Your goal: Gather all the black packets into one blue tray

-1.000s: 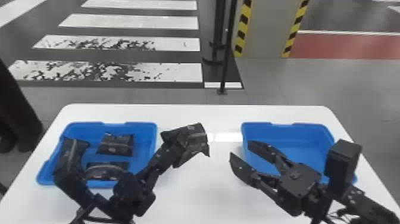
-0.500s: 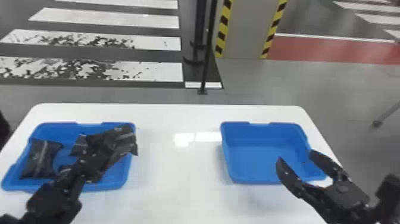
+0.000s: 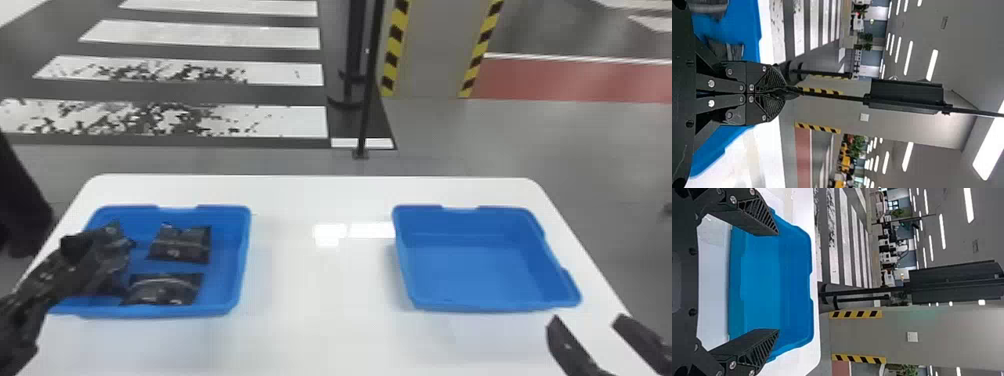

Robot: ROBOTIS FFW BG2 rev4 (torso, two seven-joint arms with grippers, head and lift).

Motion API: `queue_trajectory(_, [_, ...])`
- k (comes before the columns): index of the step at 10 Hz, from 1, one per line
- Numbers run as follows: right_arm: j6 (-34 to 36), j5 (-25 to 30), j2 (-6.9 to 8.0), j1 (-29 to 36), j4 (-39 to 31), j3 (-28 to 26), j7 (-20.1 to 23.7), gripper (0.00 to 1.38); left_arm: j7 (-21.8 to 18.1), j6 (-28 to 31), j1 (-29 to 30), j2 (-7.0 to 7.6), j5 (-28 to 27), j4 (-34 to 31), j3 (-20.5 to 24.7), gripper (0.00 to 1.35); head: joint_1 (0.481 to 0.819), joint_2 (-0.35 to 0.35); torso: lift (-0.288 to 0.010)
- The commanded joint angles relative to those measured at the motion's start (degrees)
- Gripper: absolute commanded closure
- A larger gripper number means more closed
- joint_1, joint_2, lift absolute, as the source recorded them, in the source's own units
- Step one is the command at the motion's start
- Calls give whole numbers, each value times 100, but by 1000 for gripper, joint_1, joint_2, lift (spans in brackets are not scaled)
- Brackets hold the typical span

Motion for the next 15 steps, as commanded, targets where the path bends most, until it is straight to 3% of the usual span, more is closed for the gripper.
queue_trajectory(1, [-134,-172,5,191,13,0,-76,151,5,21,-206,14,-523,71,467,1173,695,-20,-110])
queue_trajectory(2, [-232,-184,5,303,-43,0,-138,151,5,21,-360,23,-832,254,650,868,695,27,-110])
queue_trajectory(3, [-387,-184,5,388,-71,12,-226,151,31,-162,-459,32,-1037,395,753,292,695,50,-110])
queue_trajectory(4, [-612,-195,5,472,-71,12,-305,151,40,-275,-431,23,-1049,395,787,-1,695,85,-110])
queue_trajectory(6, [-1132,-206,5,725,-128,12,-454,151,189,-1118,61,-144,-375,339,490,228,695,96,-110])
queue_trajectory(7, [-1329,-252,5,866,-142,12,-533,151,400,-1273,483,-320,-112,57,318,282,695,68,-110])
queue_trajectory(10, [-2018,-355,5,1302,-170,12,-639,151,822,-1653,1679,-601,334,-688,-401,298,695,-32,-110])
queue_trajectory(12, [-2412,-389,5,1569,-212,12,-683,151,972,-2103,2255,-686,459,-913,-516,302,695,-101,-110])
queue_trajectory(15, [-2862,-446,5,1639,-43,23,-683,151,1182,-2497,2593,-686,414,-927,-596,302,695,-119,-110])
